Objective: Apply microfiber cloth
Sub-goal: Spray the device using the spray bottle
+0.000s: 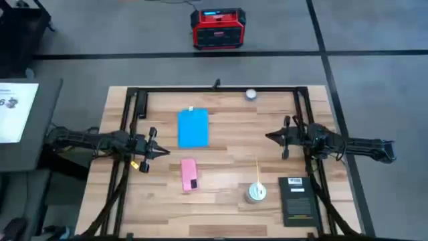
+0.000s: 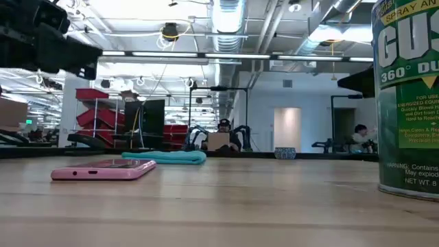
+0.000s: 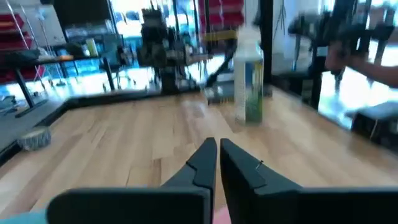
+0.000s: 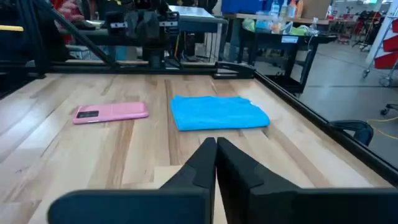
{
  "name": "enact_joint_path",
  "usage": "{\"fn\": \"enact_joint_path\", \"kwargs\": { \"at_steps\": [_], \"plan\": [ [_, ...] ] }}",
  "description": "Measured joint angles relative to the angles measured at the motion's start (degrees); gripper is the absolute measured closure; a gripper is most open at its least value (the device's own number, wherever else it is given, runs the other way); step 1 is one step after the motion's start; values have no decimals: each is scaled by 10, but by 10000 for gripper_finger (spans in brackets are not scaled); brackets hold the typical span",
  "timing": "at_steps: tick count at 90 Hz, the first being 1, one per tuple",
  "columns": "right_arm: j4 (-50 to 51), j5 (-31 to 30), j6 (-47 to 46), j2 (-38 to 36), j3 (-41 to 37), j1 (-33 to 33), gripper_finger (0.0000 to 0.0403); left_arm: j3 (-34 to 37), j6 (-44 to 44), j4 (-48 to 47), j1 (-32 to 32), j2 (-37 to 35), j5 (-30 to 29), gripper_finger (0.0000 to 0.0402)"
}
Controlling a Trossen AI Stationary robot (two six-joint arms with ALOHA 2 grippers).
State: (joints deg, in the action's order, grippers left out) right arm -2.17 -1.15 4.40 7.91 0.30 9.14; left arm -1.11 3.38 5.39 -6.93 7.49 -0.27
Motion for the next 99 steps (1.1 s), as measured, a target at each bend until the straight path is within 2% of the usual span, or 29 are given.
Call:
{"fn": "enact_joint_path", "kwargs": {
  "at_steps": [19, 33, 53, 68, 83, 99],
  "plan": [
    [1, 0, 1, 0, 6, 0, 403, -35, -2, 27, 0, 0, 0, 402],
    [0, 0, 1, 0, 12, 0, 403, -87, 8, 1, 0, 0, 0, 399],
    [1, 0, 1, 0, 13, 0, 403, -190, 8, -67, 0, 41, 0, 342],
    [1, 0, 1, 0, 14, 0, 403, -310, 33, -196, 0, 147, -10, 307],
    [1, 0, 1, 0, 14, 0, 403, -447, 54, -324, 0, 289, -27, 304],
    [1, 7, 1, 0, 15, -1, 403, -540, 90, -382, 0, 426, -30, 306]
  ]
}}
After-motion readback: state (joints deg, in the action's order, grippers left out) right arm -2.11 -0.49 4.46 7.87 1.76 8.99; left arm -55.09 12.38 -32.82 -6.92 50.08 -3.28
